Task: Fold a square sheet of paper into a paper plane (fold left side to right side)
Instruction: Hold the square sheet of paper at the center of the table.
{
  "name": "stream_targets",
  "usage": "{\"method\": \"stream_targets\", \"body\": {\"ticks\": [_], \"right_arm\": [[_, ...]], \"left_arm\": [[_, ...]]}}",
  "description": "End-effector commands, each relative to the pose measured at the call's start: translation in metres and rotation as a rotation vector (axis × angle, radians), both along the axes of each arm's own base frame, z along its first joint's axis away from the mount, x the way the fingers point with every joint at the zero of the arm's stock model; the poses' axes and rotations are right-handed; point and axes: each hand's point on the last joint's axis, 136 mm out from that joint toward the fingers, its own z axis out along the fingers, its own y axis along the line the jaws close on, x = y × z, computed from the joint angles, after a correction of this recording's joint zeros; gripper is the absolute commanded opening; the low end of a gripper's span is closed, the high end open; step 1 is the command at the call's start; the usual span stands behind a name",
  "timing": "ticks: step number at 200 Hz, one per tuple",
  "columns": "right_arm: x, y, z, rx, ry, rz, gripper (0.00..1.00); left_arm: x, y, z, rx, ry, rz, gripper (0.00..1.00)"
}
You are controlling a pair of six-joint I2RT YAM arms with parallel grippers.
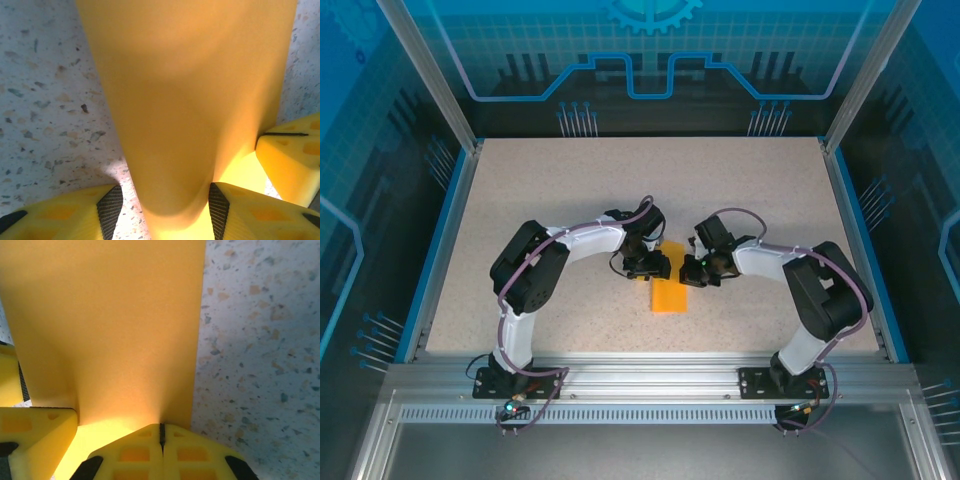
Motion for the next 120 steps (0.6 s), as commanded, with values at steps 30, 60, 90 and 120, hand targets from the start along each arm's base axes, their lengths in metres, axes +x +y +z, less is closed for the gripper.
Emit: {"method": "stream_targets", "body": {"ticks": [30,60,90,120], "right_arm": [[-0.022,-0.011,-0.023,-0.099,0.101,0.032,0.0],[-0.025,-0.015,-0.027,-0.121,0.115,0.036,0.0],[-0.027,-0.016,-0.029,-0.127,0.124,0.036,0.0],[-0.027,-0.016,-0.03,-0.132,0.128,0.04,0.0]], "left_arm": [[-0.009,0.014,-0.002,0.075,-0.019,-0.024,0.6],[0.0,0.02,0.036,0.024,-0.091,0.001,0.63],[0.005,0.022,0.071,-0.057,-0.164,0.011,0.63],[-0.004,0.0,0.084,-0.207,-0.14,-0.045,0.49]]}}
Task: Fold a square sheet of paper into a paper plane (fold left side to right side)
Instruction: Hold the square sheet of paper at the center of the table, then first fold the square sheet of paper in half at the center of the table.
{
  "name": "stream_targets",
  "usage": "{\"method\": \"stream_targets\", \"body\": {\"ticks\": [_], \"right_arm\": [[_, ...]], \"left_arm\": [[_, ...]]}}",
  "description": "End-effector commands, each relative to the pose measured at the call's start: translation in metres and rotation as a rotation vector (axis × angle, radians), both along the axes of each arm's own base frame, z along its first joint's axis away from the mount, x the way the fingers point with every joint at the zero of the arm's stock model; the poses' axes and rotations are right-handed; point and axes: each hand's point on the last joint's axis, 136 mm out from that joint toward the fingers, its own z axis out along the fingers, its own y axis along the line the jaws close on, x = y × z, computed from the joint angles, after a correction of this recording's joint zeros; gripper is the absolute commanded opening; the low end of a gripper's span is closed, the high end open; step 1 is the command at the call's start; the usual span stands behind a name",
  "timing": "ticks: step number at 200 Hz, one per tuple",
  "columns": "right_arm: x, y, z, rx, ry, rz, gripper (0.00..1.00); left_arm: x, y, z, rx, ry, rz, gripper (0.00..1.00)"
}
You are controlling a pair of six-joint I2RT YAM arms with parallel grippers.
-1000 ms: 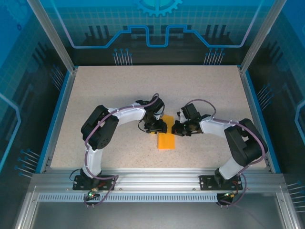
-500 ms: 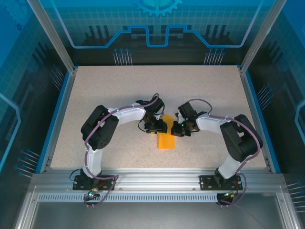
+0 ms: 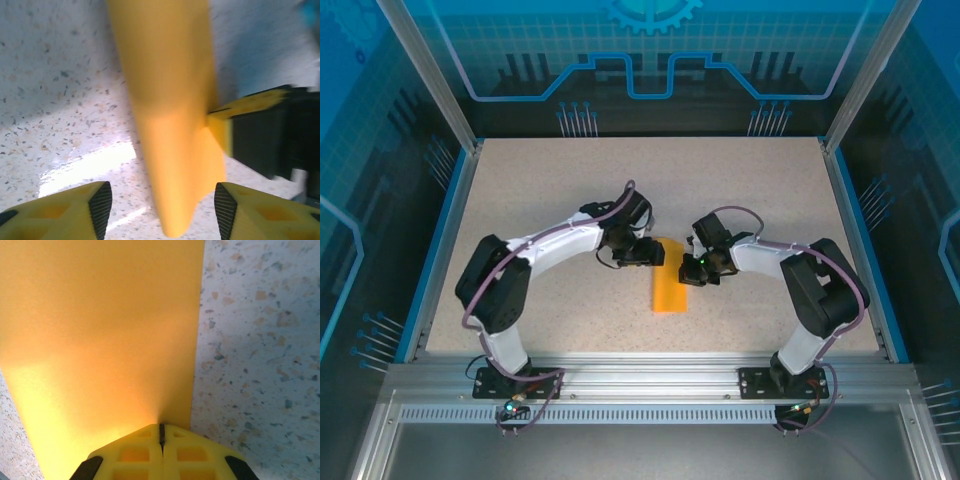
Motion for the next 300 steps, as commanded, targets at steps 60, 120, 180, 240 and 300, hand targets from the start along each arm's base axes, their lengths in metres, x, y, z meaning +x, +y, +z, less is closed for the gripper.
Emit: {"method": "stream_targets", "body": {"ticks": [60,120,180,240,300], "right_arm": [[-0.027,-0.016,-0.028,-0.113,0.111,0.027,0.0],[-0.028,-0.018,-0.029,-0.126,0.117,0.031,0.0],[-0.03,-0.02,-0.032,-0.141,0.135,0.042,0.0],[-0.034,-0.022,-0.034,-0.154,0.153,0.049,0.0],[-0.038,-0.026,-0.037,-0.17,0.168,0.05,0.0]], "left_arm": [[-0.022,-0.043,-0.02,-0.225,0.141,-0.121,0.25],[-0.024,-0.038,-0.056,-0.17,0.191,-0.109,0.2],[-0.026,-0.019,-0.086,-0.055,0.205,-0.071,0.15],[-0.027,-0.001,-0.097,-0.001,0.207,-0.039,0.13],[-0.031,0.02,-0.101,0.021,0.216,-0.006,0.12]]}}
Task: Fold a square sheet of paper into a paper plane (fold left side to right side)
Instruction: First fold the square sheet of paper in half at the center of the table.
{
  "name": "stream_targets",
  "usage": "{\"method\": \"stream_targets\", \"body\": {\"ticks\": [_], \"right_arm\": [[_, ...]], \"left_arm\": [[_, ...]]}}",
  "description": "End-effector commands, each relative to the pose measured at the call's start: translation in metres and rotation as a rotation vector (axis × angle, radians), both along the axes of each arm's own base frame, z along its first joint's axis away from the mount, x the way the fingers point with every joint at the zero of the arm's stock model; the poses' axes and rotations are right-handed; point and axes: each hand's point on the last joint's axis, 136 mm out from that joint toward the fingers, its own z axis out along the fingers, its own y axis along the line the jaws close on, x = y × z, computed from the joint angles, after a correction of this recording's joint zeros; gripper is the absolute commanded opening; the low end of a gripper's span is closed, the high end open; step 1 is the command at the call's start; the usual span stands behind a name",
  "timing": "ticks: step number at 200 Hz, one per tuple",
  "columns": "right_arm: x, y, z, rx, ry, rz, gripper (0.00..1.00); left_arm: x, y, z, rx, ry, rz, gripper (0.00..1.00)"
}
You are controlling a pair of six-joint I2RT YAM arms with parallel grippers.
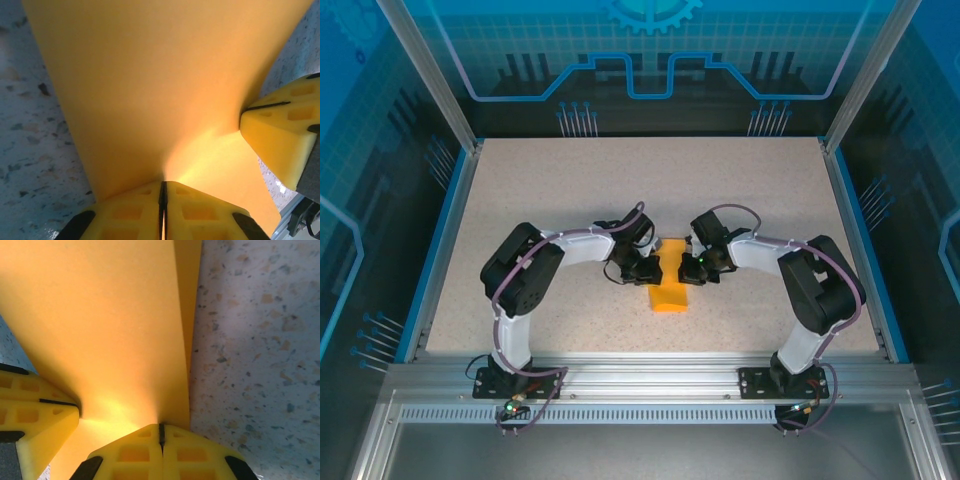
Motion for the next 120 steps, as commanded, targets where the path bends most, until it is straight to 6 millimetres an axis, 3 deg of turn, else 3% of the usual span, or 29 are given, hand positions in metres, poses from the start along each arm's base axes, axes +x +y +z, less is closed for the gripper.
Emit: {"method": "stream_targets", "body": {"ticks": [1,76,120], "right_arm": [[-0.038,-0.026,-0.037,-0.151,0.145,0.021,0.0],[-0.038,-0.026,-0.037,-0.15,0.145,0.022,0.0],[-0.037,-0.025,-0.036,-0.144,0.142,0.022,0.0]], "left_arm": [[-0.012,0.037,-0.018,0.111,0.05,0.043,0.12],[-0.008,0.066,-0.006,0.095,0.037,0.108,0.11],[0.005,0.047,0.038,-0.041,-0.063,0.101,0.12]]}}
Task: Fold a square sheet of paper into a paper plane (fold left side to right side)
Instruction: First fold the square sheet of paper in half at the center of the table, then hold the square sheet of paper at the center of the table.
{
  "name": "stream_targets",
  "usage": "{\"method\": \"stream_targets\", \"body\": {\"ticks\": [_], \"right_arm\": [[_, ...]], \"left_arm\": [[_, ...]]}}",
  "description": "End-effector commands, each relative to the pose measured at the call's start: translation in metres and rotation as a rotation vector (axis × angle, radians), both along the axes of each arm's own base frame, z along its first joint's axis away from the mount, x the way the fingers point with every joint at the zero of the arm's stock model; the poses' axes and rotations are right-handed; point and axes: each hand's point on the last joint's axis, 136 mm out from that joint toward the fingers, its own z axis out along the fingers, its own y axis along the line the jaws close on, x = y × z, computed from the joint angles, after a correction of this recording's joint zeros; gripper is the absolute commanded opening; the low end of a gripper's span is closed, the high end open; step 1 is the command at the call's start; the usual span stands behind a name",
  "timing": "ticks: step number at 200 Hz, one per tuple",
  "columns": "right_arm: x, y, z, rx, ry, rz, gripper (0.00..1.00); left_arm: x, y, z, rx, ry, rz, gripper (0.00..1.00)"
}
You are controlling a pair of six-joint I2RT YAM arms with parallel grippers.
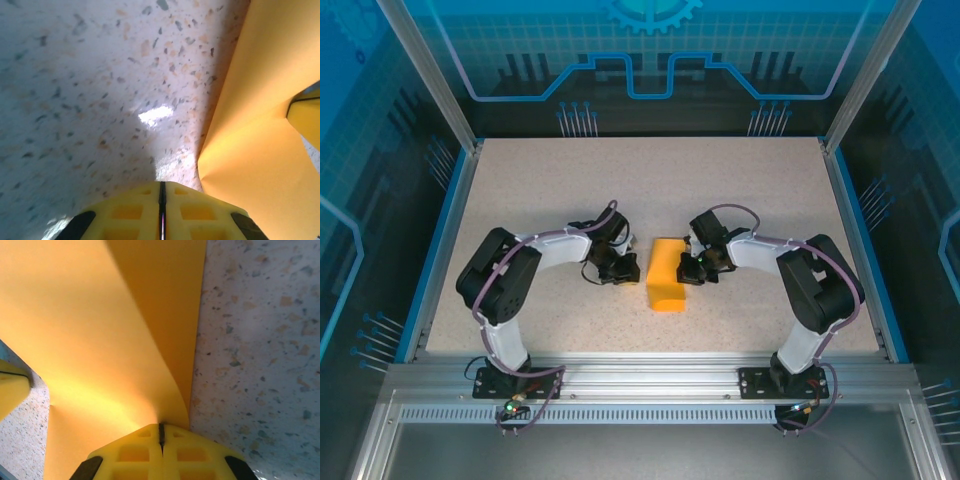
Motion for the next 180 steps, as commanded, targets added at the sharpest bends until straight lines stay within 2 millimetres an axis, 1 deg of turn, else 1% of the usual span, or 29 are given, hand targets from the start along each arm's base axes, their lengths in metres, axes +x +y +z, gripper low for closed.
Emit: {"method": "stream_targets", "body": {"ticks": [1,19,36,55,82,105,123,180], "right_arm": [[-0.036,-0.028,-0.036,-0.157,0.135,0.014,0.0],[-0.036,-0.027,-0.035,-0.155,0.133,0.015,0.0],[-0.036,-0.027,-0.036,-0.155,0.136,0.014,0.0],[-0.036,-0.027,-0.035,-0.153,0.135,0.016,0.0],[-0.036,-0.026,-0.035,-0.151,0.135,0.019,0.0],[-0.035,-0.025,-0.034,-0.145,0.131,0.021,0.0],[-0.034,-0.024,-0.033,-0.142,0.129,0.023,0.0],[-0.029,-0.018,-0.029,-0.112,0.104,0.028,0.0]], "left_arm": [[0.004,-0.008,0.031,-0.069,-0.066,-0.016,0.12],[0.006,-0.024,0.041,-0.14,-0.07,-0.042,0.12],[0.004,-0.042,0.043,-0.17,-0.068,-0.081,0.13],[0.002,-0.058,0.037,-0.171,-0.058,-0.11,0.14],[0.002,-0.072,0.026,-0.164,-0.041,-0.128,0.15],[0.002,-0.077,0.016,-0.149,-0.028,-0.132,0.16],[-0.001,-0.076,0.006,-0.13,-0.009,-0.133,0.16],[-0.012,-0.06,-0.021,-0.045,0.046,-0.111,0.16]]}}
